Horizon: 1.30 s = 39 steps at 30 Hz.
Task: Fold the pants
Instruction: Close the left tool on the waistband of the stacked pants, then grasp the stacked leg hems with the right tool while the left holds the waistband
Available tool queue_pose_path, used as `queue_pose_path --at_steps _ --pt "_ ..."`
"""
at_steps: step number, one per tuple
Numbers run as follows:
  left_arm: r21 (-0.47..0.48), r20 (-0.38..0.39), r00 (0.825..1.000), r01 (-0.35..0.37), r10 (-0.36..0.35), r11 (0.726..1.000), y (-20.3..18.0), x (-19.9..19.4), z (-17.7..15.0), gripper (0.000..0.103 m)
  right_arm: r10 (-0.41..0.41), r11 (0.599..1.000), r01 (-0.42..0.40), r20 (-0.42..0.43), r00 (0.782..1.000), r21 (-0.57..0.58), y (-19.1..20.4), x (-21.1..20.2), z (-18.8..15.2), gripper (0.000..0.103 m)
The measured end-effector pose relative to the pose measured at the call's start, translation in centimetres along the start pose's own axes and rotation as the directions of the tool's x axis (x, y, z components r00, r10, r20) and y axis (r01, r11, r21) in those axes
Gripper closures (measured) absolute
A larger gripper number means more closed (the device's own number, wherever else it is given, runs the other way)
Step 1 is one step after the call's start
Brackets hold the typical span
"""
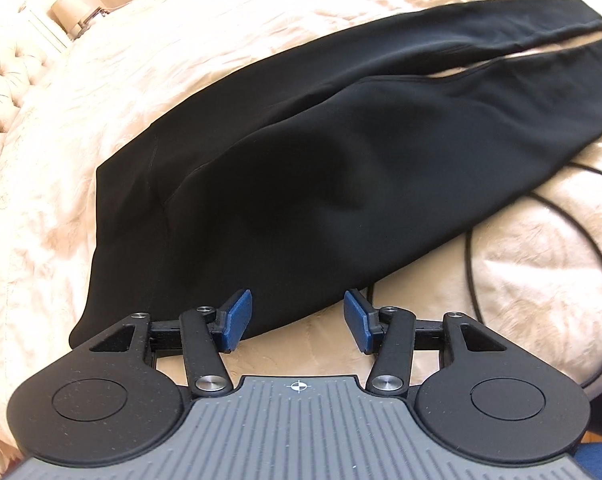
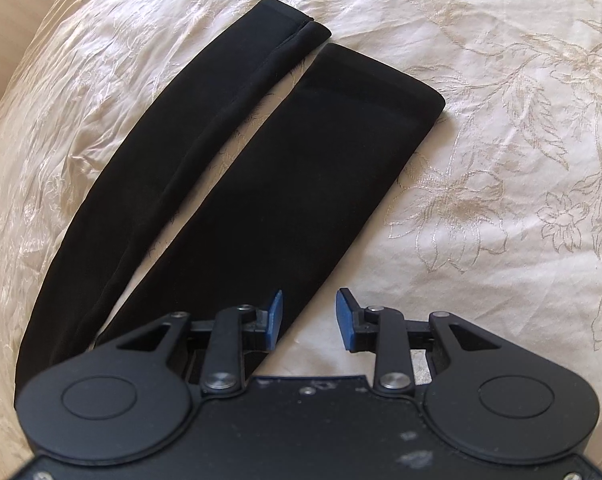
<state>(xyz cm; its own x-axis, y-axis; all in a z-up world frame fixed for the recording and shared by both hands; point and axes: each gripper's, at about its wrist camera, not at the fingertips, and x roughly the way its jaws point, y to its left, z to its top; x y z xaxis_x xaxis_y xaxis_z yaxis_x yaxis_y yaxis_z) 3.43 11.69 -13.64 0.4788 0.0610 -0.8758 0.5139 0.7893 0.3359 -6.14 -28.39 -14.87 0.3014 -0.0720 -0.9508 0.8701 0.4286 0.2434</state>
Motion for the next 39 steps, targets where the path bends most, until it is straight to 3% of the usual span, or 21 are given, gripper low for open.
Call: queue_pose_path --at_steps 4,10,12,13,14,17,23,31,32,33,34,39 --pt "0.024 -0.02 1.0 0.006 -0.005 1.0 0.6 1.4 0.6 0.053 0.002 1.0 -0.002 0.002 1.0 0.007 0.3 0.1 -0.4 0.07" --pt "0.165 0.011 0.999 -0.035 0.033 0.986 -1.3 2.9 0.3 0.054 -0.006 1.0 0.006 0.004 1.0 0.024 0.2 0.6 -0.2 0.07" --pt "0.188 0.034 0.999 -0.04 0.034 0.981 -1.7 3.1 0.8 0.061 -0.008 0.999 0.008 0.003 1.0 0.044 0.1 0.9 -0.1 0.07" --pt "0.19 0.037 0.999 -0.031 0.025 0.981 -1.7 3.2 1.0 0.07 -0.009 0.999 0.008 0.003 1.0 0.052 0.0 1.1 0.1 0.07" --pt "0.185 0.038 0.999 -0.02 0.013 0.982 -1.6 3.2 1.2 0.078 -0.009 0.998 0.009 0.002 1.0 0.06 -0.1 1.3 0.2 0.07" --pt "0.14 0.031 1.0 -0.003 -0.001 0.99 -1.2 3.2 2.0 0.087 0.0 0.996 0.0 0.008 1.0 0.094 -0.5 1.7 0.7 0.07" --pt "0.042 0.019 1.0 0.001 -0.002 0.999 -0.6 2.5 3.2 0.088 0.028 0.99 -0.033 0.039 0.999 0.14 -1.0 2.5 2.3 0.07" --pt "-0.015 0.014 0.999 -0.041 0.041 0.999 -0.9 1.0 4.6 0.088 0.1 0.975 -0.111 0.063 0.993 0.193 -1.7 4.1 4.5 0.07" --pt "-0.017 0.011 0.999 -0.048 0.048 0.999 -1.1 0.7 4.8 0.089 0.115 0.973 -0.125 0.066 0.991 0.192 -1.8 4.2 4.7 0.072" --pt "-0.018 0.01 0.998 -0.054 0.054 0.998 -1.2 0.5 5.0 0.089 0.125 0.973 -0.136 0.073 0.99 0.186 -1.8 4.1 4.9 0.089" --pt "-0.019 0.009 0.998 -0.06 0.06 0.998 -1.2 0.4 5.2 0.09 0.134 0.973 -0.147 0.082 0.988 0.176 -1.7 3.9 4.9 0.099" --pt "-0.035 0.015 0.997 -0.076 0.077 0.996 -1.2 -1.3 5.9 0.093 0.199 0.969 -0.214 0.127 0.972 0.12 -1.2 1.2 5.1 0.098"
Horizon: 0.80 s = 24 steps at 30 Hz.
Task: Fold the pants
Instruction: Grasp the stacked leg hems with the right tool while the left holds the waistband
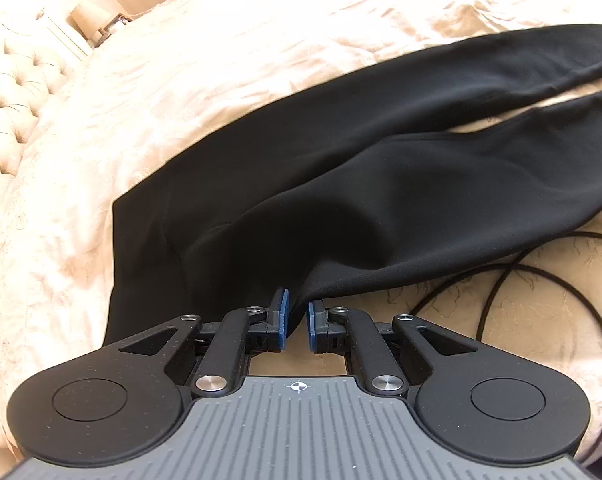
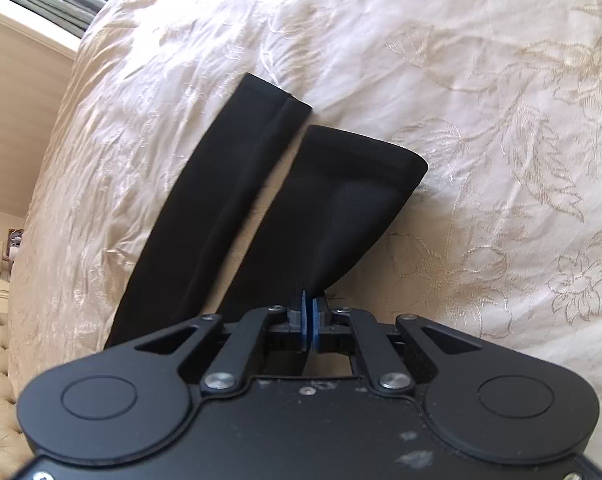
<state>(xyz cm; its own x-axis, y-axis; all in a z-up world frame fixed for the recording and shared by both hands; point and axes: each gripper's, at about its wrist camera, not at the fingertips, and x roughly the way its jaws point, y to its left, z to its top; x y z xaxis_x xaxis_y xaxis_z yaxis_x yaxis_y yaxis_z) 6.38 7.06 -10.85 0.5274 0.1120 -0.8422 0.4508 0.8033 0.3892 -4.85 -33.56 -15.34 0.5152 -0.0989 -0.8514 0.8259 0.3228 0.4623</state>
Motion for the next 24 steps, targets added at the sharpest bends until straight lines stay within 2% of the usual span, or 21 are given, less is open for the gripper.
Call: queue_pose_path --at_steps 7,13,18,24 --pt "0.012 0.019 1.0 0.008 -0.009 1.0 1.0 -2.9 0.0 0.094 0.037 0.999 -0.036 0.06 0.998 -0.016 0.8 -5.4 0.1 0.098" --pt "0.041 0.048 0.997 0.062 -0.064 0.997 3.1 -4.4 1.4 0.094 0.047 0.997 -0.055 0.123 0.991 0.059 1.2 -8.5 -0.7 0.098" --pt "0.023 0.051 0.99 0.13 -0.131 0.991 5.1 -2.3 4.8 0.094 0.013 0.997 -0.023 0.135 0.991 0.074 2.5 -6.9 -0.2 0.098" --pt "0.038 0.042 0.989 0.14 -0.142 0.989 5.5 1.8 9.1 0.094 -0.032 0.99 0.014 0.125 0.992 0.142 3.2 -3.9 1.6 0.098"
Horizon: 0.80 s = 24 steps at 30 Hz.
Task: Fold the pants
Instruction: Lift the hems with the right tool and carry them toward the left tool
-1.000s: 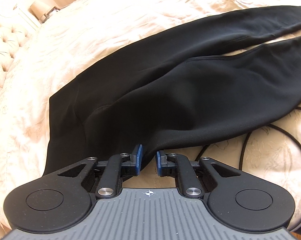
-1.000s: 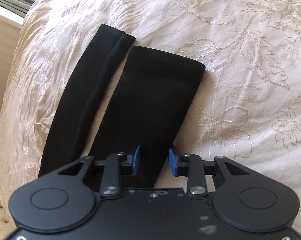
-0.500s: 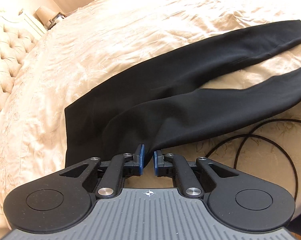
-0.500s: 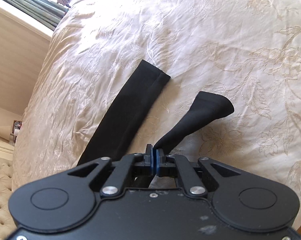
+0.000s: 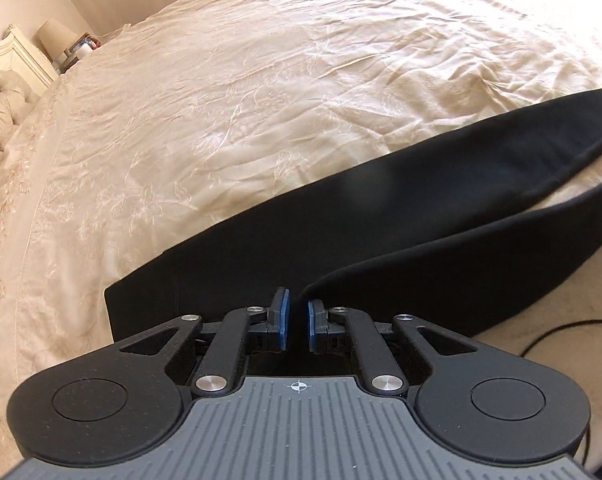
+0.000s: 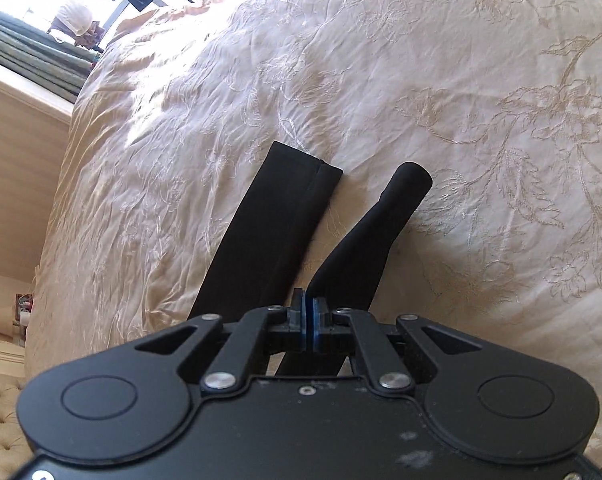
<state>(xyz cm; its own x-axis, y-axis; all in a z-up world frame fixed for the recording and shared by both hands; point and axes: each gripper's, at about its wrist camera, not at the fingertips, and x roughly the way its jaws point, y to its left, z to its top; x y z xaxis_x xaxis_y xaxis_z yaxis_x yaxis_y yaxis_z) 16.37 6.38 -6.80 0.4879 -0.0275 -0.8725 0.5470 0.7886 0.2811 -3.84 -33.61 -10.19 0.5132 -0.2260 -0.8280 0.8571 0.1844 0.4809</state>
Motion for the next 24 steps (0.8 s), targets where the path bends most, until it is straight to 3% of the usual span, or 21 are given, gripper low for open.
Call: queue_pose_path --at_steps 13,24 --pt "-0.061 -0.066 0.997 0.033 -0.037 0.998 2.3 6.6 5.5 0.094 -0.052 0.998 0.052 -0.013 0.999 -0.043 5.4 5.7 2.2 0.097" --pt "-0.077 -0.13 0.991 0.036 -0.046 0.996 2.5 11.1 8.2 0.094 -0.107 0.993 0.104 -0.043 0.993 -0.063 8.0 10.4 4.3 0.097"
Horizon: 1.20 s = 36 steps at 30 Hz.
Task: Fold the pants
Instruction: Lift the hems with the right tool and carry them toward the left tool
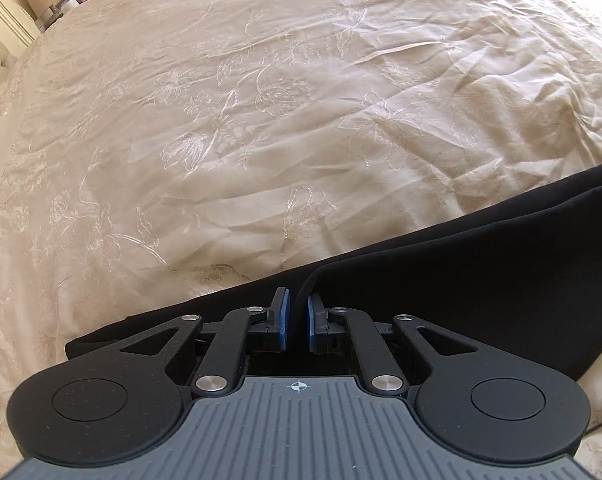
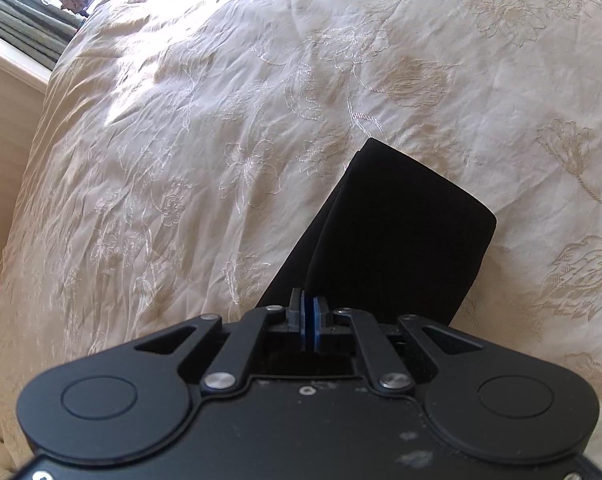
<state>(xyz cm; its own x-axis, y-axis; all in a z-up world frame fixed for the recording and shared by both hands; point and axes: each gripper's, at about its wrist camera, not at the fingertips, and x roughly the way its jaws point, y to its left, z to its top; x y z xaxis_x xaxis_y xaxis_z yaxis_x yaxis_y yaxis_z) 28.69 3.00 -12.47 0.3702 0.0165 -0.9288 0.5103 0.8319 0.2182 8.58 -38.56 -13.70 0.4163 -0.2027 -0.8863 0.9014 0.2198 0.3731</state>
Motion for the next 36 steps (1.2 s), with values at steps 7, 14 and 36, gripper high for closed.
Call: queue_pose_path --at_steps 7,14,36 --pt "-0.028 -0.034 0.999 -0.007 0.007 1.0 0.0 1.6 0.3 0.094 -0.022 0.998 0.022 -0.011 1.0 -0.057 0.8 2.0 0.4 0.095" --pt "-0.056 -0.043 0.999 -0.013 0.01 0.998 0.1 2.1 0.4 0.094 0.04 0.997 -0.04 -0.002 0.999 -0.064 0.2 0.5 1.4 0.082" --pt "-0.115 -0.018 0.999 -0.033 0.031 0.993 0.8 1.5 0.8 0.094 -0.064 0.883 0.123 0.143 0.988 -0.453 -1.3 -0.9 3.7 0.092"
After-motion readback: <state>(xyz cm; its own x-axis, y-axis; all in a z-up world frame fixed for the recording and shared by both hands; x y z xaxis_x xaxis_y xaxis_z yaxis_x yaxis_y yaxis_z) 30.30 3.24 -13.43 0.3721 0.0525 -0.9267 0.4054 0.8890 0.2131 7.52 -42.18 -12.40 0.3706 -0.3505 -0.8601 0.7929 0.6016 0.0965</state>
